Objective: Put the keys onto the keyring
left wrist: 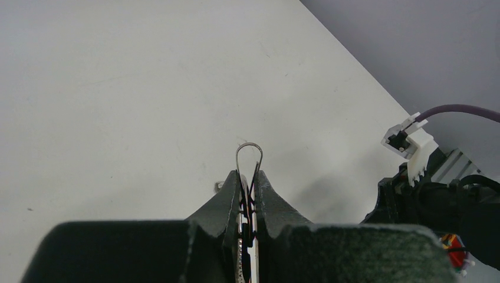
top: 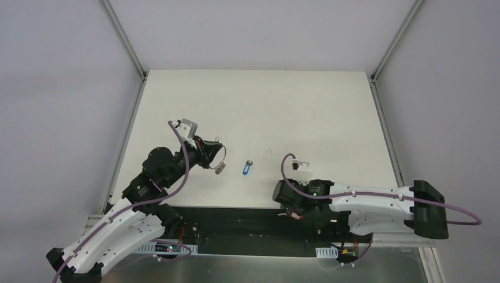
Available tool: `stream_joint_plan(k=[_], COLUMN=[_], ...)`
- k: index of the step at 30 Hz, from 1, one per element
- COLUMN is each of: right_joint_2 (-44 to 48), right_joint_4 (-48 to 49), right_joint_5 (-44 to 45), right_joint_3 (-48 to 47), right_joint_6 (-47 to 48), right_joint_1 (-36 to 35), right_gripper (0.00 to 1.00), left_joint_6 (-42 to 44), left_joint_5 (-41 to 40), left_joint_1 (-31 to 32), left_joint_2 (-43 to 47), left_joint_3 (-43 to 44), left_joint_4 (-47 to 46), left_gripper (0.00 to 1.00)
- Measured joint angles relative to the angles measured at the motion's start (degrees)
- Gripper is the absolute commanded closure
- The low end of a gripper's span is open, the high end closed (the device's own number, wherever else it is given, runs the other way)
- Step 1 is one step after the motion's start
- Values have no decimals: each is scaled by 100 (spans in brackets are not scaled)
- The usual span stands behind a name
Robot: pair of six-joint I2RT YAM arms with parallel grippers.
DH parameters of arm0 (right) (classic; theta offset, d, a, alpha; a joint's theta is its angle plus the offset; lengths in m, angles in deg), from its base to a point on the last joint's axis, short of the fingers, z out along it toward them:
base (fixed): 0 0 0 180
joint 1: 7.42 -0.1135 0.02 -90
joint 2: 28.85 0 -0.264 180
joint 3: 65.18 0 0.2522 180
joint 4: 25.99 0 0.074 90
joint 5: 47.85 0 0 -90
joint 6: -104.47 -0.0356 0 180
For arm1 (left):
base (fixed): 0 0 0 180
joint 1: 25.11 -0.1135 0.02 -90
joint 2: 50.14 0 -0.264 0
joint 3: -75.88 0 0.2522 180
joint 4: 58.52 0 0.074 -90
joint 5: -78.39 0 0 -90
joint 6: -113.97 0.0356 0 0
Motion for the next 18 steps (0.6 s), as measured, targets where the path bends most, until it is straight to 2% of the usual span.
stream_joint_plan(k=[9,18], right_joint_2=[-756,-1475], right_joint_4=[63,-44], right_joint_5=[240,483], right_joint_3=[0,-118], right_joint_6=[-417,-929], right_joint_1=[-627,-988], right_gripper=[52,57], left_joint_6=[-28,-26], left_joint_5=[33,35], left_joint_1=[0,0], left_joint_2=[225,232], left_joint_3=[79,79], left_joint_4=[564,575], left_gripper=[100,100])
